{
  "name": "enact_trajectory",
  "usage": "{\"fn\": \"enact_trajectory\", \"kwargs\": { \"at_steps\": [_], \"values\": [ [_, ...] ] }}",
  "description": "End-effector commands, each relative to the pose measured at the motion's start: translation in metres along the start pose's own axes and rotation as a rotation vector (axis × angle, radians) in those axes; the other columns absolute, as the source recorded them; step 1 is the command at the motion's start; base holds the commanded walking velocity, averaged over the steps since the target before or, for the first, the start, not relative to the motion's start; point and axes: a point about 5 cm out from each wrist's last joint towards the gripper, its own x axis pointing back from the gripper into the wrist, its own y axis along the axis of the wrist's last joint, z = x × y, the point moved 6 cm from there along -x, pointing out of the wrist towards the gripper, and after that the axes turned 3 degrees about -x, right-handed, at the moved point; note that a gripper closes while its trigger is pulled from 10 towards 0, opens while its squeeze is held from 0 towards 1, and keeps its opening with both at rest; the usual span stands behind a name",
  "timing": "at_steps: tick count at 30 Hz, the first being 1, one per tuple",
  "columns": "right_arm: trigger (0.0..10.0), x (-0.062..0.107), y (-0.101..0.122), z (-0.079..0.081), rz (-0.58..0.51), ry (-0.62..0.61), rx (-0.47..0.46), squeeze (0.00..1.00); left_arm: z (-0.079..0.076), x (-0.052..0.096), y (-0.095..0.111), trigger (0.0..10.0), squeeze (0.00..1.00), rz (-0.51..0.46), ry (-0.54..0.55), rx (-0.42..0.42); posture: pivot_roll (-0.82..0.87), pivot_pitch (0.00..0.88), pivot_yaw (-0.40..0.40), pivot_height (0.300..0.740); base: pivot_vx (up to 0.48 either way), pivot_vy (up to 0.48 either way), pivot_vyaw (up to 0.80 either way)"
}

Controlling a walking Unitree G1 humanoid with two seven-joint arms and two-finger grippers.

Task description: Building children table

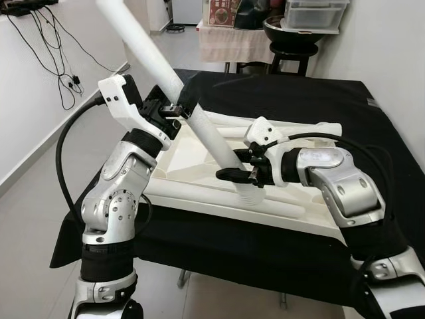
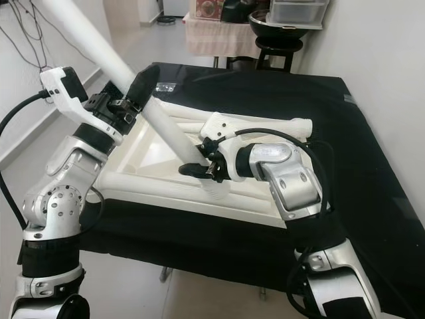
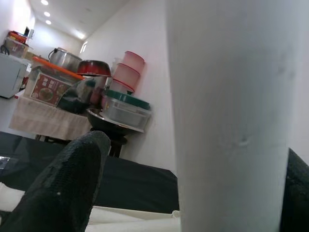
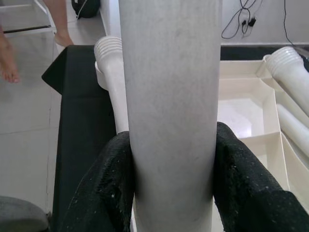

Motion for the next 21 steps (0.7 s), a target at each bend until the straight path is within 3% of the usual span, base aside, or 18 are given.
{"fn": "enact_trajectory", "kwargs": {
  "at_steps": [1, 2, 3, 12, 19, 20, 21],
  "values": [
    [10.0, 0.0, 0.004, 0.006, -0.017, 0.021, 0.003, 0.0, 0.003, -0.002, 0.004, 10.0, 0.0, -0.005, 0.004, 0.005, 0.01, 0.016, 0.032, 0.74, 0.0, 0.0, 0.0],
    [10.0, 0.0, 0.004, 0.006, -0.017, 0.021, 0.003, 0.0, 0.003, -0.002, 0.004, 10.0, 0.0, -0.005, 0.004, 0.005, 0.01, 0.016, 0.032, 0.74, 0.0, 0.0, 0.0],
    [10.0, -0.001, 0.003, 0.012, -0.018, 0.034, 0.013, 0.0, 0.005, -0.004, 0.007, 0.0, 0.0, -0.012, 0.005, 0.01, 0.01, 0.016, 0.032, 0.74, 0.0, 0.0, 0.0],
    [10.0, -0.015, 0.003, 0.019, -0.095, -0.016, 0.003, 0.0, -0.003, -0.011, 0.009, 0.0, 0.0, -0.02, -0.025, 0.047, 0.01, 0.018, 0.037, 0.74, 0.0, 0.0, 0.0],
    [10.0, -0.024, 0.009, 0.008, -0.199, -0.152, 0.041, 0.0, -0.008, -0.014, 0.008, 0.0, 0.0, -0.016, -0.046, 0.067, 0.02, 0.017, 0.034, 0.74, 0.0, 0.0, 0.0],
    [10.0, -0.027, 0.009, 0.003, -0.219, -0.182, 0.001, 1.0, -0.009, -0.015, 0.008, 0.0, 0.0, -0.015, -0.051, 0.071, 0.02, 0.017, 0.034, 0.74, 0.0, 0.0, 0.0],
    [10.0, -0.027, 0.009, 0.003, -0.219, -0.182, 0.001, 1.0, -0.009, -0.015, 0.008, 0.0, 0.0, -0.015, -0.051, 0.071, 0.02, 0.017, 0.034, 0.74, 0.0, 0.0, 0.0]
  ]
}}
